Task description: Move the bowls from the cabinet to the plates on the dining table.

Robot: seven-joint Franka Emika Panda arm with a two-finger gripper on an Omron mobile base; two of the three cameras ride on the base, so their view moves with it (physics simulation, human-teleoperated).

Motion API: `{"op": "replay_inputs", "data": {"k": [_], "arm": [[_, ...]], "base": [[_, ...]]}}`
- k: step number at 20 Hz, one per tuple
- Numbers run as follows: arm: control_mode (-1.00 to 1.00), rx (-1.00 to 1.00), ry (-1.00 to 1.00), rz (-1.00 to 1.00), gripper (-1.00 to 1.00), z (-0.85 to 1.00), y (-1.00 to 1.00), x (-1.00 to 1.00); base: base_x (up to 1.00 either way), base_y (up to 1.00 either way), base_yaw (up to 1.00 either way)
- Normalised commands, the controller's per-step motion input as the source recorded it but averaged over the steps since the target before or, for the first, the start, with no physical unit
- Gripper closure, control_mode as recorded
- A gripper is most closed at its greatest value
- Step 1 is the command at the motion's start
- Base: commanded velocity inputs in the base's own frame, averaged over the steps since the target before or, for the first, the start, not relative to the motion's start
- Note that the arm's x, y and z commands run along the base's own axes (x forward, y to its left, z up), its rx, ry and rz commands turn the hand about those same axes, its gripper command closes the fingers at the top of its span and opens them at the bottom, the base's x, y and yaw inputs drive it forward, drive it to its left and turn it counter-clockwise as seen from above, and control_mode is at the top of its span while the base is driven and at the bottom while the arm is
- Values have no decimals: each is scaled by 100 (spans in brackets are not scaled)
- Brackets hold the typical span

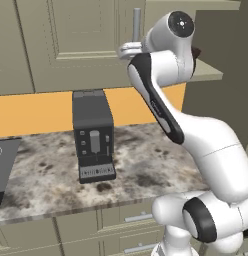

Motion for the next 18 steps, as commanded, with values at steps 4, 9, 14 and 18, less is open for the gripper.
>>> {"op": "replay_inputs", "data": {"k": [4, 9, 14, 18], "arm": [[-100, 0, 0, 0, -100, -12, 3, 46], [-100, 0, 1, 0, -100, -18, 6, 41], [-100, 0, 4, 0, -100, -6, 13, 27], [-100, 0, 10, -3, 100, -1, 24, 34]], "base": [[0, 0, 0], [0, 0, 0], [0, 0, 0], [0, 0, 0]]}}
